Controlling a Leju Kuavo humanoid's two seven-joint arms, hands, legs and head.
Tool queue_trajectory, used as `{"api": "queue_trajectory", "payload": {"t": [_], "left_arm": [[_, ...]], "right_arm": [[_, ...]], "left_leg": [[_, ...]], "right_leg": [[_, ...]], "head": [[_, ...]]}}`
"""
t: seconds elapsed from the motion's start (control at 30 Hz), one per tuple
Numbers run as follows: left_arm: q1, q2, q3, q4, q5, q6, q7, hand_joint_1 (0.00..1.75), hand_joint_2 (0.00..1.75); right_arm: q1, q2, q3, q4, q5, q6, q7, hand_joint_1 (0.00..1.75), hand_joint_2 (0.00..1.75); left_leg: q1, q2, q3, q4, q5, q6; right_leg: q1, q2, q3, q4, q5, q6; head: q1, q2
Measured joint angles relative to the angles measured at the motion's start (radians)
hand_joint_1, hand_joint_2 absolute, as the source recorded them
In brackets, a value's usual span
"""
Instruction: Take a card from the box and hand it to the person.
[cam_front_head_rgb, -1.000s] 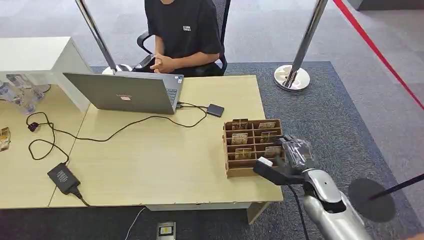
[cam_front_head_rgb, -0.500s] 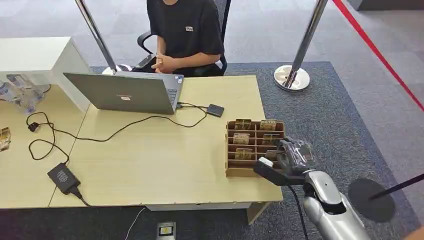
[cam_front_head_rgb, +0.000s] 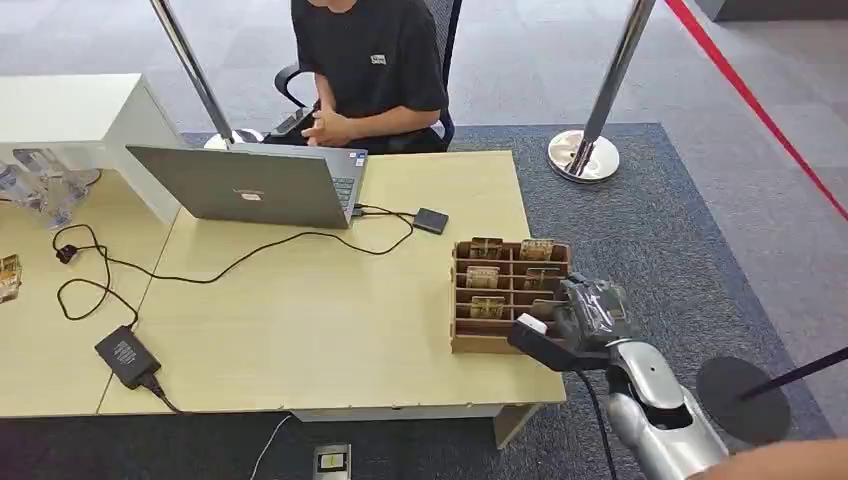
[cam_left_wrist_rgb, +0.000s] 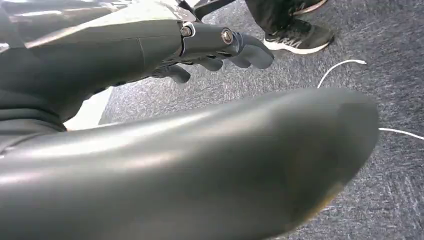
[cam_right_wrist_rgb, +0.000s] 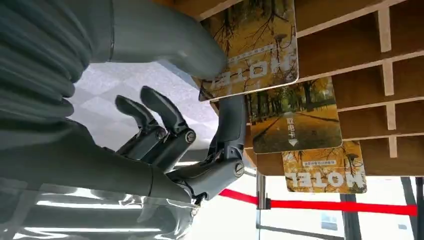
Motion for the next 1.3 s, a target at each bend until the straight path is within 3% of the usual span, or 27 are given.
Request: {"api": "queue_trajectory", "payload": {"t": [0.37,0.8,1.3], "left_arm": [[0.000,0.000,0.000,0.000,0.000,0.000,0.000,0.00,0.00],[-0.001,-0.001,0.000,0.000,0.014,0.002,0.008,0.00,0.00],[-0.001,-0.002,0.001,0.000,0.013,0.005,0.008,0.00,0.00]], "right_arm": [[-0.005,-0.002,0.000,0.000,-0.002,0.001,-0.002,1.69,1.75],[-0.111,-0.001,0.029,0.009,-0.051,0.011,-0.041,1.73,1.75],[-0.178,0.004,0.056,0.006,-0.202,0.040,-0.110,1.71,1.75]], "left_leg": [[0.000,0.000,0.000,0.000,0.000,0.000],[0.000,0.000,0.000,0.000,0.000,0.000],[0.000,0.000,0.000,0.000,0.000,0.000]], "right_leg": [[0.000,0.000,0.000,0.000,0.000,0.000],[0.000,0.000,0.000,0.000,0.000,0.000],[0.000,0.000,0.000,0.000,0.000,0.000]], "head": [[0.000,0.000],[0.000,0.000],[0.000,0.000]]}}
